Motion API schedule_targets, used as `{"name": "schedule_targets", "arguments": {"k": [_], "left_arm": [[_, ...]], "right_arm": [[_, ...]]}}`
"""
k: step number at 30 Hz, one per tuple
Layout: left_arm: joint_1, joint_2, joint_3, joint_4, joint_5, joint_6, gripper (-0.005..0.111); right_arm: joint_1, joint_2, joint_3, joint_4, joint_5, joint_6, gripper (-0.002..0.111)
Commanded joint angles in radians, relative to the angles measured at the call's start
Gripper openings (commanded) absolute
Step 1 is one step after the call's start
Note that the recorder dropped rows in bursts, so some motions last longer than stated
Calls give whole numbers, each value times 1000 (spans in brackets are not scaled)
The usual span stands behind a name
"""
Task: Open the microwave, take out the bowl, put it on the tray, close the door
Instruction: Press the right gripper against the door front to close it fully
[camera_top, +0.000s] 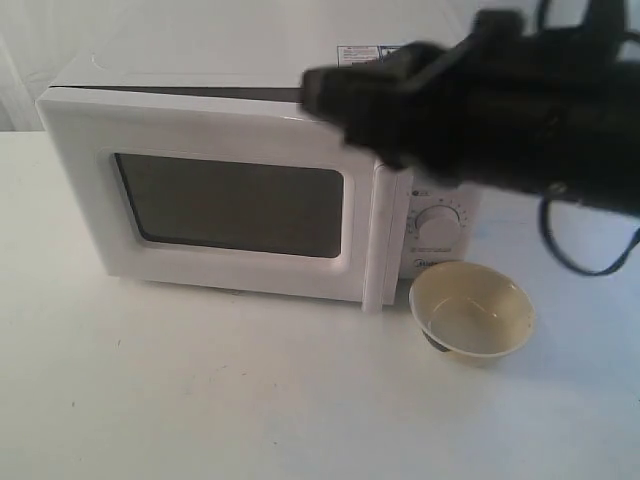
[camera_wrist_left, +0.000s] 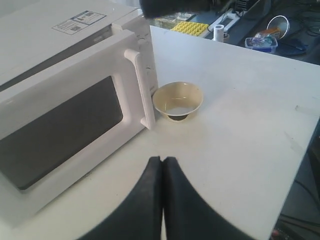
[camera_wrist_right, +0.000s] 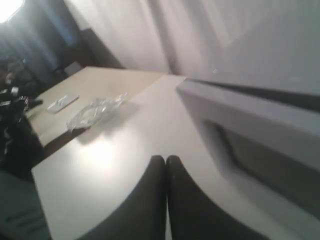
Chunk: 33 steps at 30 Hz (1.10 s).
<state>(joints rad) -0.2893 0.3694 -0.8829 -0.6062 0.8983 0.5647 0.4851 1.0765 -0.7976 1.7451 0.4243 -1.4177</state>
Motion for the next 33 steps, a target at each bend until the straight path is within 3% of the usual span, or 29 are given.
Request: {"name": "schedule_targets", "arguments": {"k": [1,5,7,13,16,26,33], "left_arm": [[-3,-13,4,-3,15,-8,0],[-3,-13,4,10,15,-8,0],[-3,-13,4,10,15,-8,0],[-3,-13,4,23,17,-8,0],[-3,-13,4,37,23,-8,0],[-3,-13,15,37,38,-8,0],[-3,-13,15,37,38,-10,0]], "right_arm": [[240,75,-8,-1,-195,-99,0],[386,134,-10,-1,-572,-159,0],[422,175,-10,-68,-823,-99,0],[483,334,41,-630,-1181,530,0],[513,428,73,-750,-1371,687,0],[535,606,90,-805,-1643,895,0],[494,658,82,-834,-1645,939,0]]}}
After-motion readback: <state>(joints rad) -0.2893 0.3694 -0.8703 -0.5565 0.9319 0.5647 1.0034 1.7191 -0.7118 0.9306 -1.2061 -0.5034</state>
